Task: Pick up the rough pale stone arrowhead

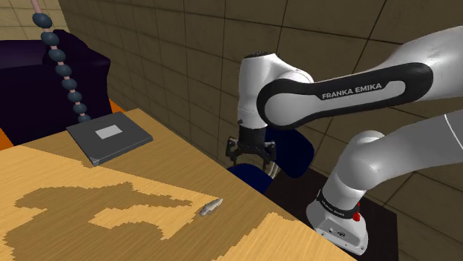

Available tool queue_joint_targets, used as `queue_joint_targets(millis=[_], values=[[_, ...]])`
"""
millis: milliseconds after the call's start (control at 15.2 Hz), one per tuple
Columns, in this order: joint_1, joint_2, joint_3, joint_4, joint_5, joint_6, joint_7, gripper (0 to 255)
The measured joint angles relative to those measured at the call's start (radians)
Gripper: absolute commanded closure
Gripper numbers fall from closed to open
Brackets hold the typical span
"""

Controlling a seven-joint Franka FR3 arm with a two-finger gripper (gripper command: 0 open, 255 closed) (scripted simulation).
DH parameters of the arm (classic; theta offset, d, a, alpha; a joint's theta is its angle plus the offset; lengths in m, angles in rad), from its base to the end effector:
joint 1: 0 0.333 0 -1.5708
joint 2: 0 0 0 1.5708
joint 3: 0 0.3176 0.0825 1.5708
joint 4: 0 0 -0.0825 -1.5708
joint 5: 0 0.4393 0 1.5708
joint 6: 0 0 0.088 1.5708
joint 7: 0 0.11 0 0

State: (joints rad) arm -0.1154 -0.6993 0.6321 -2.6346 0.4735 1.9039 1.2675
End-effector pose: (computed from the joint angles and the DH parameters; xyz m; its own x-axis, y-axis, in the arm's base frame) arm 0.3423 0.2066 0.3859 0.4703 -0.8801 -0.0652 -0.8765 -0.4744 0.0812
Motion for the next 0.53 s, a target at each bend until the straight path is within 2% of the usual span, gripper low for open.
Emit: queue_joint_targets(millis=[264,528], values=[[-0.072,0.145,0.151,0.047,0.043,0.114,0.212,0],[-0.185,0.325,0.321,0.109,0.022,0.244,0.447,0]])
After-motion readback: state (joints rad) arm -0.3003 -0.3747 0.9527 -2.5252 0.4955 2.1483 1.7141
